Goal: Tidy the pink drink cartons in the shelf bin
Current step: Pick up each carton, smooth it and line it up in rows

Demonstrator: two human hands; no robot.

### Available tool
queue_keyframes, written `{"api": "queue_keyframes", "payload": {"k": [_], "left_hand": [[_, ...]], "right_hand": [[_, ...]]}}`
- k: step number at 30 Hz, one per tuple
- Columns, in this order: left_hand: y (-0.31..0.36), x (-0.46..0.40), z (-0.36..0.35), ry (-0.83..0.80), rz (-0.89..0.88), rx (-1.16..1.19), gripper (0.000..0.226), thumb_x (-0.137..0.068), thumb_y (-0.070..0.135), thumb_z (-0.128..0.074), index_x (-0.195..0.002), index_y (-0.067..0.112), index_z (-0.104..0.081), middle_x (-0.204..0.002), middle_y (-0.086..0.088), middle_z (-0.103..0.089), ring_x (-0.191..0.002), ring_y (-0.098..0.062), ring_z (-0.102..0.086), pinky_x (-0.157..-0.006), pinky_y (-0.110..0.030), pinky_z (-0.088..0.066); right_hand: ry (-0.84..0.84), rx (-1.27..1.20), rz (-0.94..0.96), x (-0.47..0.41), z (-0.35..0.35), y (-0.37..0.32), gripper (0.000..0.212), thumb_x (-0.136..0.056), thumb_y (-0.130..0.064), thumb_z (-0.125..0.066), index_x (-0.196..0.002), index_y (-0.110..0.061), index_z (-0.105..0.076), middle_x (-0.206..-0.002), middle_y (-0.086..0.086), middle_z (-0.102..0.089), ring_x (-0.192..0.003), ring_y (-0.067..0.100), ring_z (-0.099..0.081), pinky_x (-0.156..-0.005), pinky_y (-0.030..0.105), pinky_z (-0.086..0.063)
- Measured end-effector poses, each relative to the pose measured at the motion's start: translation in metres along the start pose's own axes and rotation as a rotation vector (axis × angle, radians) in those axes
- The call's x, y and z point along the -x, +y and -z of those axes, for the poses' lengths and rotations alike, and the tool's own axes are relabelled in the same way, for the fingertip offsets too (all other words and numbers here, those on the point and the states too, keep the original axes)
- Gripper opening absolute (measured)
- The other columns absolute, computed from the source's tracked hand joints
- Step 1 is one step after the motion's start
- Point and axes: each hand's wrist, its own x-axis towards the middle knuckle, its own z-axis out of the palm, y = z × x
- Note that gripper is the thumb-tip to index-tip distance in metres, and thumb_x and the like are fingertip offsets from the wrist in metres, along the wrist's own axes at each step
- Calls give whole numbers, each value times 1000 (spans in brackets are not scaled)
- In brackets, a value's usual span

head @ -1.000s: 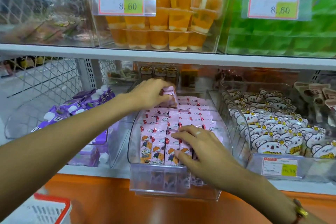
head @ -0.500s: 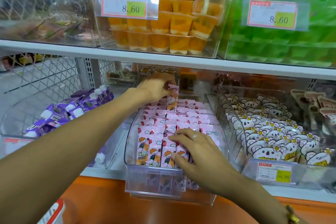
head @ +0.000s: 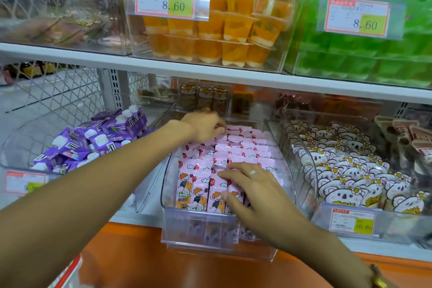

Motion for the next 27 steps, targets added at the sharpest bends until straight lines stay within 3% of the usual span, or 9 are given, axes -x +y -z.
{"api": "queue_keyframes", "payload": {"k": [4,9,12,17,20,23,25,27], "left_hand": [[6,8,4,-62,-47,-23,30,-95,33,-52,-122,26,-63,-125,5,-62,-101,-14,-55,-65,-24,-38],[13,17,-2,32,39,63,16,-90,21,-63,-104,18,-70,-113,0,-68,-104,-18,-61,-75,-28,-42],[16,22,-3,124,98,110,14,-92,21,-60,-102,19,-69,-112,1,-68,-101,-16,-60,-76,-28,-44],[23,30,12,399,214,333,23,-98,27,-52,-114,14,-62,-101,-4,-68,-78,-15,-58,-69,-28,-46],[32,43,16,518,245,567,22,-99,24,-49,-115,11,-58,-102,-6,-68,-86,-18,-63,-77,-35,-53],[41,68,15,768,244,827,11,-99,20,-48,-108,15,-53,-102,-2,-64,-90,-14,-62,-82,-35,-54],[45,86,17,912,248,966,5,-99,20,-49,-103,18,-50,-99,1,-63,-89,-2,-62,-79,-27,-54],[47,105,19,1017,257,1005,2,-99,19,-50,-101,18,-51,-93,9,-61,-81,12,-58,-71,-11,-48]], "right_hand": [[96,46,52,1,6,-10,35,-97,-38,-43,-128,-29,-55,-133,-10,-49,-123,9,-38,-97,20,-24],[-6,61,30,9,-3,-18,59,-94,-58,-14,-135,-31,-47,-135,-11,-46,-126,8,-35,-104,22,-22],[-31,87,36,14,-3,-16,66,-90,-64,-11,-138,-31,-43,-139,-10,-42,-129,9,-32,-108,24,-20],[-35,133,50,15,-5,-16,67,-91,-65,-13,-141,-29,-39,-143,-8,-39,-130,10,-30,-108,22,-18],[-50,132,46,15,-5,-15,64,-92,-65,-16,-143,-31,-35,-145,-10,-35,-132,9,-26,-109,21,-15],[-48,130,49,14,-6,-12,61,-94,-64,-21,-144,-31,-35,-145,-10,-35,-133,9,-25,-109,21,-15],[-48,133,56,13,-5,-11,61,-94,-64,-21,-144,-32,-36,-144,-10,-36,-132,8,-26,-109,21,-15],[-34,84,58,11,-2,-12,62,-93,-66,-20,-140,-32,-43,-140,-11,-41,-130,6,-31,-109,22,-21]]}}
